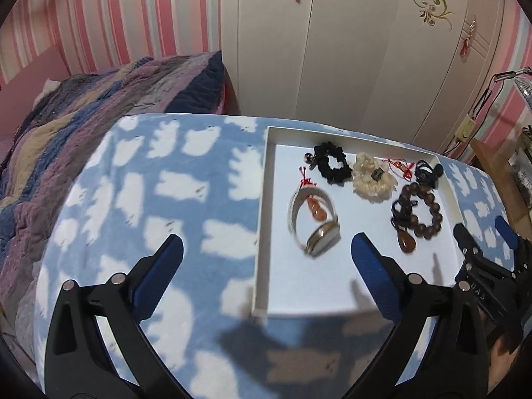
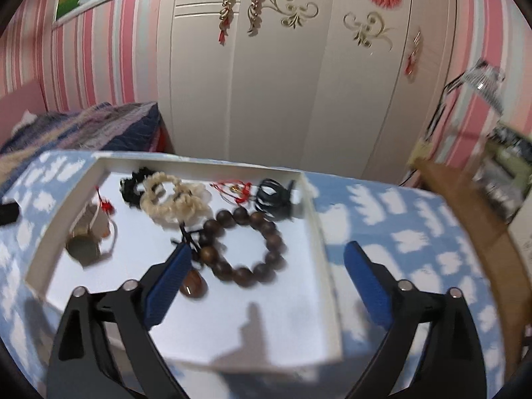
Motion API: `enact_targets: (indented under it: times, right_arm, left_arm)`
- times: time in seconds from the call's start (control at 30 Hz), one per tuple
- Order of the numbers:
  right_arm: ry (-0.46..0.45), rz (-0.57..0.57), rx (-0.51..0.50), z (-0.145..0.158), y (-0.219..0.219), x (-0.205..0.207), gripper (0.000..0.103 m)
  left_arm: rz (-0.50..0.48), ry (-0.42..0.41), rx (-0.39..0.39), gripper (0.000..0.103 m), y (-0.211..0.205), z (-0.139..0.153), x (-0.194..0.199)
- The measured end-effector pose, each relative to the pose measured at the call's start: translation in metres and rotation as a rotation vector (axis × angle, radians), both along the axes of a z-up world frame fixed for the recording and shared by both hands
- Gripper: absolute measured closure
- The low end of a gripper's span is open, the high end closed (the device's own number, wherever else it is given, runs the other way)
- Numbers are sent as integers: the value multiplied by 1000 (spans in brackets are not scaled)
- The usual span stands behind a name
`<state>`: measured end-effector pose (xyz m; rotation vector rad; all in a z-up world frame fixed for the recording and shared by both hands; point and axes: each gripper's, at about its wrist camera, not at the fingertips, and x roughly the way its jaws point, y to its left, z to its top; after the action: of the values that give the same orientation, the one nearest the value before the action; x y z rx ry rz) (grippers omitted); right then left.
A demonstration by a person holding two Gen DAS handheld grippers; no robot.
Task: Organize jewelry
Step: 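Lift both open tools from the tray and move over the remaining jewelry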
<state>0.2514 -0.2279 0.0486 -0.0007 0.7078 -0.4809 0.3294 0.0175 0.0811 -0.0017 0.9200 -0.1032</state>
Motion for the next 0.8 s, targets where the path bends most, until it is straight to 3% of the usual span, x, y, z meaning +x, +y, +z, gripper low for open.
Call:
enact_targets:
  times: [0.1,0.37,0.47,0.6,0.8]
  right_arm:
    - [-9,8,-24,7,13,-26,2]
    - [-26,-6,61,14,33,-83,2]
    - [-35,-34,37,15,40,-101,2]
    - [-13,-25,82,12,52,-130,2]
    - [39,23,129,-15,85,-170,2]
  left_arm:
    - [-1,-21,21,3,8,3,-25]
    - [-22,-84,73,3,27,2,-100]
    - [-39,-102,45,3,39,2,-127]
    - [-55,-102,30,3,56,-4,-161]
    - [-57,-66,8,3,84,-33,-209]
